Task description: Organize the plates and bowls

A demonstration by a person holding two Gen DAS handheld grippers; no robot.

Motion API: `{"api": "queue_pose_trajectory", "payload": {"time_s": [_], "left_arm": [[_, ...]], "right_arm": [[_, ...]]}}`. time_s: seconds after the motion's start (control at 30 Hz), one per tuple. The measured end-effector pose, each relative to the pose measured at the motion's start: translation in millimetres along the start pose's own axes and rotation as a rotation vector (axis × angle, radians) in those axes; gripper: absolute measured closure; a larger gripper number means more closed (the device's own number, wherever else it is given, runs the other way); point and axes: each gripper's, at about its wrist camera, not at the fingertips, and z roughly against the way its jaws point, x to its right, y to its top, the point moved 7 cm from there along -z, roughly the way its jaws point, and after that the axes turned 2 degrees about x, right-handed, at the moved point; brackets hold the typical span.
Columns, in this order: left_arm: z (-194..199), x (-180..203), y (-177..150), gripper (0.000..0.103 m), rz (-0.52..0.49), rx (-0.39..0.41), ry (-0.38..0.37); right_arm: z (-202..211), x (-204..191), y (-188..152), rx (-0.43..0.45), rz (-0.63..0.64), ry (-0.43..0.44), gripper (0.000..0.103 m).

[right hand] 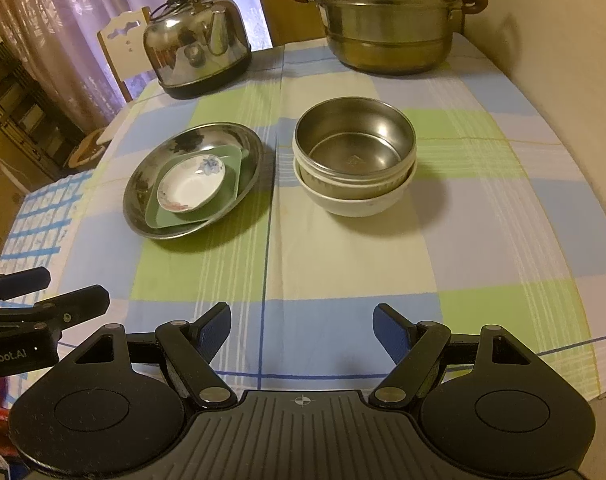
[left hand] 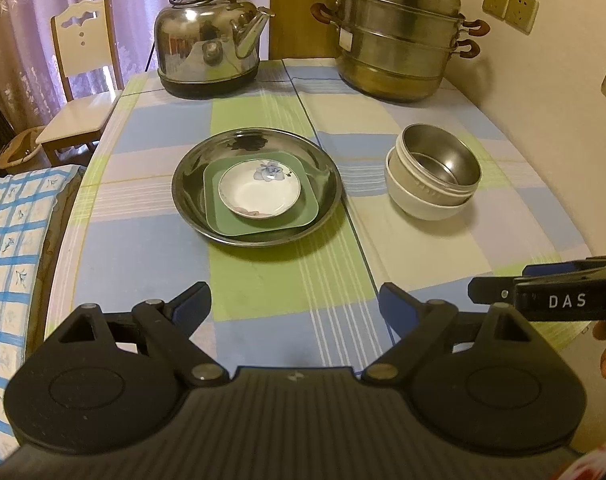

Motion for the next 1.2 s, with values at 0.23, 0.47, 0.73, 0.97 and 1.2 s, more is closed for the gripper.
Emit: {"api": "queue_pose_trajectory", "payload": {"time_s": [0.23,0.47,0.73,0.97,1.2], "left_arm": [[-8,8,6,0.013,-0.004,-0.008,-0.001],[-22,22,19,0.013,-0.001,-0.018,0.012],[-50,47,38,0.014,0.031,-0.045,-0.009],[-79,73,75,0.014,0.057,-0.015,-0.069],[-125,95,104,0.023,0.062,-0.020,-0.060]], "right_arm": [[-3,11,4,-0.013,-0.032,0.005,0.025],[-9,32,22,-0.012,-0.044,0.015,0.025],[-15,71,45,-0.009,-0.064,0.030,0.025],[-24,103,90,0.042,-0.066,0.052,0.025],[-60,114,127,0.043,-0.043,0.064,0.026]]}}
